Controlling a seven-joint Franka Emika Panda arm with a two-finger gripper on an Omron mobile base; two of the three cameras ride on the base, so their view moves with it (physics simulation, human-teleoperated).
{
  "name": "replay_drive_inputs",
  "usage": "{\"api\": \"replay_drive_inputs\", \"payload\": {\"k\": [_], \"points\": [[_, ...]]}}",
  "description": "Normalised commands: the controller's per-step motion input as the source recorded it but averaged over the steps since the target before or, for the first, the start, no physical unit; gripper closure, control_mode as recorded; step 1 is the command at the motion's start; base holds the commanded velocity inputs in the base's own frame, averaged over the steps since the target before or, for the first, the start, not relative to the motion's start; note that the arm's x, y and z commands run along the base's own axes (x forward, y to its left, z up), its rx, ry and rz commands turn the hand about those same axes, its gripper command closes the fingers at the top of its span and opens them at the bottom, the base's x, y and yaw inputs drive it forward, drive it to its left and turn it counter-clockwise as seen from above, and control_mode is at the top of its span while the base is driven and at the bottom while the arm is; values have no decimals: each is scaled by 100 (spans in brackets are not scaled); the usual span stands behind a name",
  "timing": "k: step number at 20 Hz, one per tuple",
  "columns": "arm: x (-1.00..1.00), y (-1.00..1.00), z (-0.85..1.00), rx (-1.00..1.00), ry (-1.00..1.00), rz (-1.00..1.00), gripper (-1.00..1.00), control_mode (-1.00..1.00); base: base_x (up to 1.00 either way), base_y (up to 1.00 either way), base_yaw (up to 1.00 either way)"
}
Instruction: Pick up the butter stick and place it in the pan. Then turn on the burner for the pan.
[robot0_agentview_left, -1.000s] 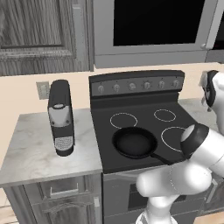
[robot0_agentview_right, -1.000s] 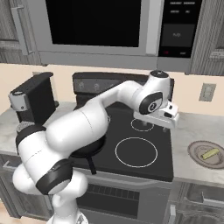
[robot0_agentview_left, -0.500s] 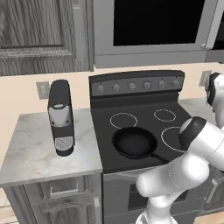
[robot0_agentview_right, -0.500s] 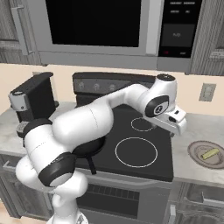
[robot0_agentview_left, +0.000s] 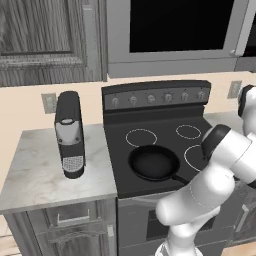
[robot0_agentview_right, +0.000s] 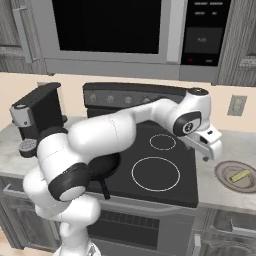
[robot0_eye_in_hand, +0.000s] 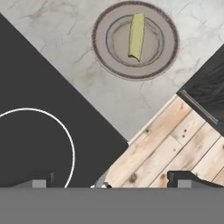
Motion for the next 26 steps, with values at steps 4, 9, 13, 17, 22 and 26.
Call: {"api": "replay_drive_inputs", "payload": {"k": [4,9,13,17,22,26], "points": [[2,-38,0,2,1,-9,-100,-100,0,0,0],[9,-31,-7,3,0,-9,-100,-100,0,0,0],[14,-13,-17,6,0,-6,-100,-100,0,0,0],[15,-19,-19,9,0,-2,-100,-100,0,0,0],[6,-41,-12,10,0,0,-100,-100,0,0,0],[3,-46,-3,6,0,0,-100,-100,0,0,0]]}}
